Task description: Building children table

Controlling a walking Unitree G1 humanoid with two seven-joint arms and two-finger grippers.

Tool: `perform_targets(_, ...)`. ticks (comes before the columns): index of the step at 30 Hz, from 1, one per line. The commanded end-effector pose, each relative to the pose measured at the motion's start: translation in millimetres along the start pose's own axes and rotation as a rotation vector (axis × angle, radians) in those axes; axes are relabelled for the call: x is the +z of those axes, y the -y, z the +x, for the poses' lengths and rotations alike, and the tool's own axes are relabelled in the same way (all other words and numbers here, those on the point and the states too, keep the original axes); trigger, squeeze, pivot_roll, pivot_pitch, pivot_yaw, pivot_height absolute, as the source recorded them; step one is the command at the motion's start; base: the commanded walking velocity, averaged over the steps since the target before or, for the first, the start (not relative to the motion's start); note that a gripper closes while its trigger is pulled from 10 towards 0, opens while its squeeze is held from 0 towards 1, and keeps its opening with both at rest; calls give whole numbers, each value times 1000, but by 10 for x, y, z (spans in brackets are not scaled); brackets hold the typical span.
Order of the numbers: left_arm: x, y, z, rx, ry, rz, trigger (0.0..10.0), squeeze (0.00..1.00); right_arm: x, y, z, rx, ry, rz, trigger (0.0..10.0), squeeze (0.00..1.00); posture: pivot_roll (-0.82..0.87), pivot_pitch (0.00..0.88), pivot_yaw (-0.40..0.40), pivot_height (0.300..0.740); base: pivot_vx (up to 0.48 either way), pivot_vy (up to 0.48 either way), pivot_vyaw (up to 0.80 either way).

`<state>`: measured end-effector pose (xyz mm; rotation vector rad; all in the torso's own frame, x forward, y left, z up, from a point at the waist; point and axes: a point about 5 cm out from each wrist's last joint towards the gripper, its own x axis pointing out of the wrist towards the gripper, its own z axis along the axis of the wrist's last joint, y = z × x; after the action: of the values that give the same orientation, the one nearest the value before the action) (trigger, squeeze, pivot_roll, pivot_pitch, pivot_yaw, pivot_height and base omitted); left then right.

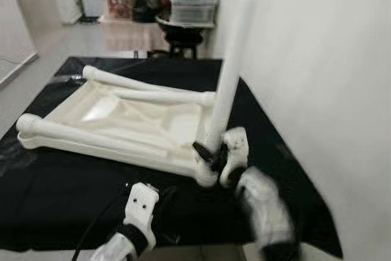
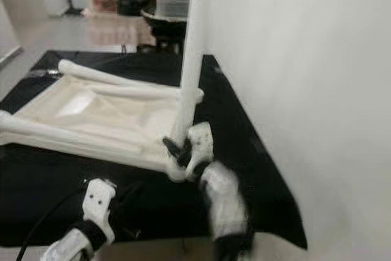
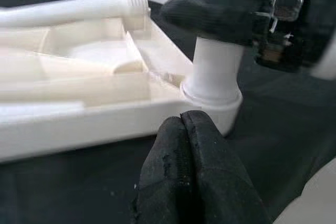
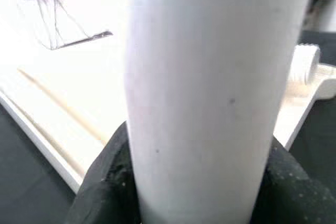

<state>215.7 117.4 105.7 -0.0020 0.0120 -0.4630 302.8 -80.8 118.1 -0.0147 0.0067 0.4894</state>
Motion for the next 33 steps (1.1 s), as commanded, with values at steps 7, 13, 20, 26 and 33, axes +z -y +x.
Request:
perform_targets(7,-4,-8,69,-36,0,16,10000,0,-261,199,113,-25,-191,49,0,0,25,0,-68,740,0,0,0)
perform_targets(13,-20,-24,98,-32,-8,21,10000,0,-147,139,47,-76,-182,38,10000,757,22,0,-60,740,0,0,0)
perform_targets(20,-36,-15,108,-37,-11,16,10000,0,101,63,166,237,-99,110,10000,1000,31,0,-62,740,0,0,0)
perform_targets(26,-55,-13,120,-39,-12,17,10000,0,147,214,202,563,-126,5,10000,0,37,0,-68,740,0,0,0)
perform_targets(33,-73,1,135,-40,-14,27,10000,0,186,461,285,629,-206,-77,10000,0,61,0,-84,740,0,0,0)
